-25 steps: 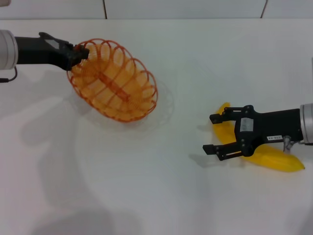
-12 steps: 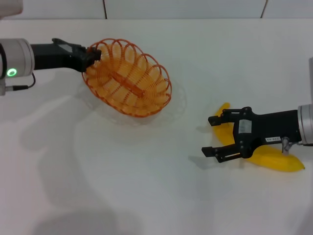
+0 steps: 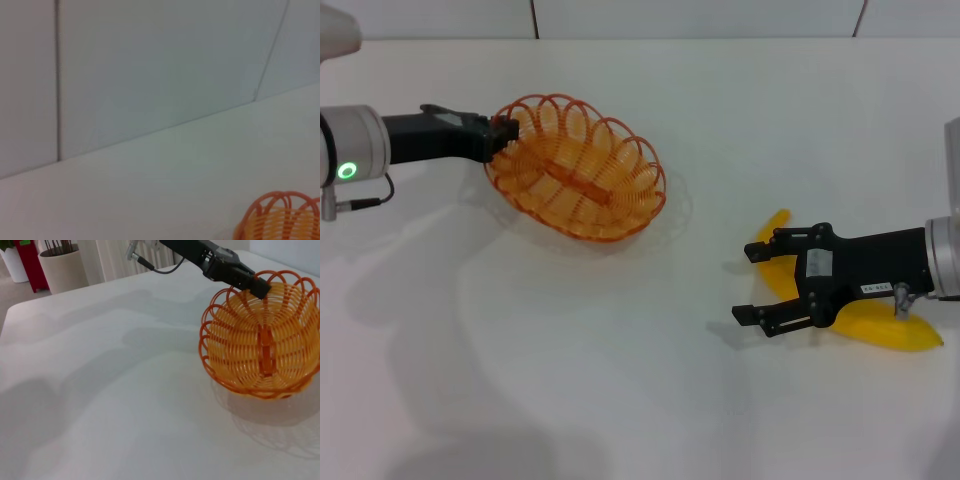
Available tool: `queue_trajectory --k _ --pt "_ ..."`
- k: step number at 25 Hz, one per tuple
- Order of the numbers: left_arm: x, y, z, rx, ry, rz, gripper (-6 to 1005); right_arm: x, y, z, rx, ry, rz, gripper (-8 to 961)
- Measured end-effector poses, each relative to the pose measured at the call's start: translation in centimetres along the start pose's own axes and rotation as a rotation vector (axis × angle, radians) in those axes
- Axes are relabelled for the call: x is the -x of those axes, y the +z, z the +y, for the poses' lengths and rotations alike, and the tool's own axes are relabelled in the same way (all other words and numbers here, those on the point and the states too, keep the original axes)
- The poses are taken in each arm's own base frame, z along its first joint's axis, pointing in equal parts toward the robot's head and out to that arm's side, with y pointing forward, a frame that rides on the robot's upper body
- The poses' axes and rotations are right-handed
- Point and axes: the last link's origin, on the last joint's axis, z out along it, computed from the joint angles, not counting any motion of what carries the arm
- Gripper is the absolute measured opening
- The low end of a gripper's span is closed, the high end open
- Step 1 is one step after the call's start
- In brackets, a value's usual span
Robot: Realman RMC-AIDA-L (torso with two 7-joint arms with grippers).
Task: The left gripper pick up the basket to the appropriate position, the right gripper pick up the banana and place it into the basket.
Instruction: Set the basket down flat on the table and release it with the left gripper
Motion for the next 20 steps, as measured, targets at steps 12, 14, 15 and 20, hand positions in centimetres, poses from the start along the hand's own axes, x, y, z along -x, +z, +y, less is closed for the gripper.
queue_trajectory --k 12,14,15,20 --pt "2.3 0.0 -0.4 -0.044 -0.094 0.01 85 0.2 0.2 0.0 0.006 -0.002 0.0 890" --pt "2.7 0.2 -0.4 -0.053 -0.109 0.016 85 0.1 0.3 0.0 0.012 0.004 0.001 890" --pt "3.0 0.3 -0.4 -0.055 -0.118 0.017 85 0.1 0.4 0.0 0.015 0.005 0.004 890" --pt "3.6 0.5 -0.3 -0.065 -0.151 0.028 86 0.0 0.5 0.0 0.022 0.001 0.021 890"
